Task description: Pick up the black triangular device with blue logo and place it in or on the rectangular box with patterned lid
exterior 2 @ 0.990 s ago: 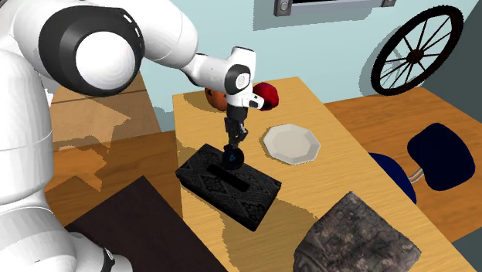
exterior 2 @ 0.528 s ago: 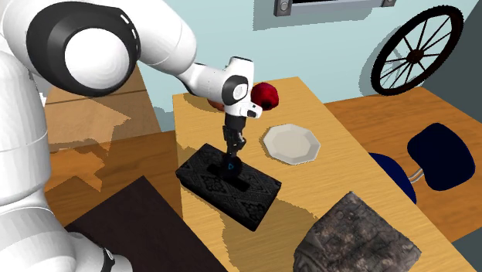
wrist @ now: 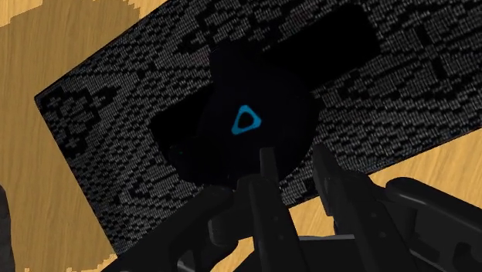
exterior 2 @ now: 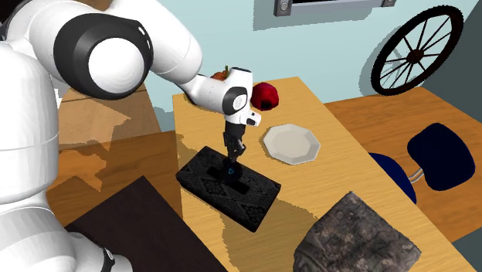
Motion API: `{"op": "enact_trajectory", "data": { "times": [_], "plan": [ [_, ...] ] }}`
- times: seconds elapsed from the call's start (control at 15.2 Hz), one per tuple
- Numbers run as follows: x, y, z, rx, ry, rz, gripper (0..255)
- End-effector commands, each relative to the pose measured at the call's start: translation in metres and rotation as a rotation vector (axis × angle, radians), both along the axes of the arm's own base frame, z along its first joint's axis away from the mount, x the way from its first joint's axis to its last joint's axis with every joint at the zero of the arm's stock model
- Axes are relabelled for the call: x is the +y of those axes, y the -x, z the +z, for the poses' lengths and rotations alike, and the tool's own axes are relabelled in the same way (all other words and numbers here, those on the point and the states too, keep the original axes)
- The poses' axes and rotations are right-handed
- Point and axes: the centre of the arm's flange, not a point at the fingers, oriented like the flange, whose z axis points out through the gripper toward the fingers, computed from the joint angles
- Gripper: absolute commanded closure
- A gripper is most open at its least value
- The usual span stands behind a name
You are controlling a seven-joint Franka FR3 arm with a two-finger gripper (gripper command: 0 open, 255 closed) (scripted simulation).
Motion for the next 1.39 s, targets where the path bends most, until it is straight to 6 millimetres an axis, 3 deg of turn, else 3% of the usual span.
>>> {"op": "enact_trajectory", "data": {
  "times": [0.0, 0.13, 0.46, 0.53, 0.79, 1.12, 1.32],
  "plan": [
    [-0.002, 0.001, -0.018, 0.014, 0.003, -0.003, 255],
    [-0.002, 0.001, -0.026, 0.014, 0.003, -0.003, 255],
    [-0.002, 0.001, -0.026, 0.013, 0.003, -0.003, 255],
    [-0.002, 0.001, -0.026, 0.013, 0.003, -0.003, 0],
    [-0.020, 0.066, 0.001, -0.083, -0.095, 0.277, 0],
    [-0.069, 0.138, 0.023, -0.204, -0.217, 0.628, 0],
    [-0.071, 0.141, 0.013, -0.209, -0.222, 0.643, 0]
  ]
}}
